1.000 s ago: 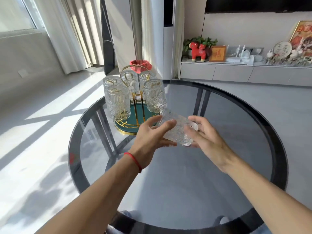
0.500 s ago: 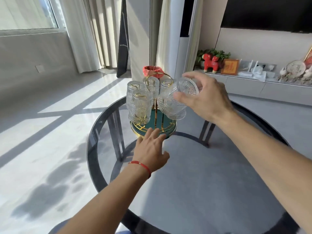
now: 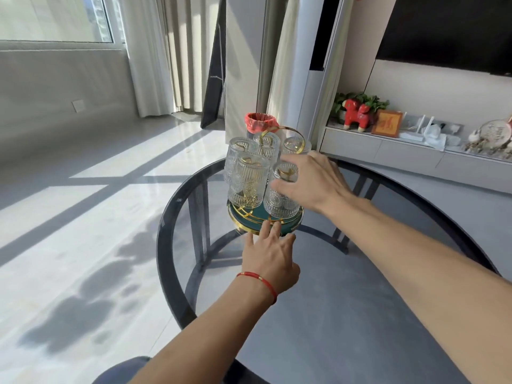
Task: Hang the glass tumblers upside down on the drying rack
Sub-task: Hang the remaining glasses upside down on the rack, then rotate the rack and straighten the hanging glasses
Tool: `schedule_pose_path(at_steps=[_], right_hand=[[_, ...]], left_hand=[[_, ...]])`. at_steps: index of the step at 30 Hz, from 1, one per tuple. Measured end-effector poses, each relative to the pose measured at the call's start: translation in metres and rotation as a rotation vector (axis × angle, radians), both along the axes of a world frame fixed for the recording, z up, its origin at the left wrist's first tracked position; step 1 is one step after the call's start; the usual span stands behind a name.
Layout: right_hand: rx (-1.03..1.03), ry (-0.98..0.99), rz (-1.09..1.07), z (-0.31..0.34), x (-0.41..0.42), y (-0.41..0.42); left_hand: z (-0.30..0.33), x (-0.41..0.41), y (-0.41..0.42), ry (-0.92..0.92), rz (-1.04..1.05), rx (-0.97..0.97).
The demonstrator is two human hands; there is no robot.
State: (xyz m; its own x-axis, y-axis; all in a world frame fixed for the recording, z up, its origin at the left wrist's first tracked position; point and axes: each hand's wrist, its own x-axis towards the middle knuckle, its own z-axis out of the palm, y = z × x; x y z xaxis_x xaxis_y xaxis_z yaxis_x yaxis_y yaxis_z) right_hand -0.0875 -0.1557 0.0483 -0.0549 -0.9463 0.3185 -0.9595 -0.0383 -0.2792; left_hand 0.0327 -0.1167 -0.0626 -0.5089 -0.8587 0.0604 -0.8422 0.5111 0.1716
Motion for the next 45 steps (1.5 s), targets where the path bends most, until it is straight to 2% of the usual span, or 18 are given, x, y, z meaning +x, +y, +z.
schedule_pose_path(at_steps=[5, 13, 20, 24, 30, 34, 38, 42, 45], right_hand=[[-0.02, -0.012, -0.009, -0.013, 0.004, 0.0], [-0.159, 0.159, 0.021, -0.022, 0.01, 0.02], [-0.14, 0.208, 0.053, -0.026, 0.006, 0.024], [-0.112, 0.173, 0.099, -0.025, 0.0, 0.03], [-0.279, -0.048, 0.078, -0.023, -0.031, 0.046], [-0.286, -0.111, 0.05, -0.019, -0.053, 0.044], [-0.173, -0.046, 0.07, -0.016, -0.061, 0.03], [-0.05, 0.096, 0.119, -0.012, -0.064, 0.008], [-0.01, 0.105, 0.119, -0.015, -0.066, -0.003]], left_hand=[[0.001, -0.003, 0.004, -0.017, -0.006, -0.003], [-0.001, -0.005, 0.009, 0.01, 0.021, 0.008], [0.001, -0.006, 0.009, 0.055, 0.03, 0.028], [0.014, -0.005, 0.01, 0.217, 0.057, -0.013], [0.039, 0.01, 0.005, 0.55, 0.152, -0.24], [0.05, 0.018, -0.014, 0.747, 0.178, -0.376], [0.056, 0.008, -0.031, 0.668, 0.095, -0.482], [0.057, -0.001, -0.038, 0.575, 0.067, -0.463], [0.054, -0.005, -0.039, 0.423, 0.052, -0.479]])
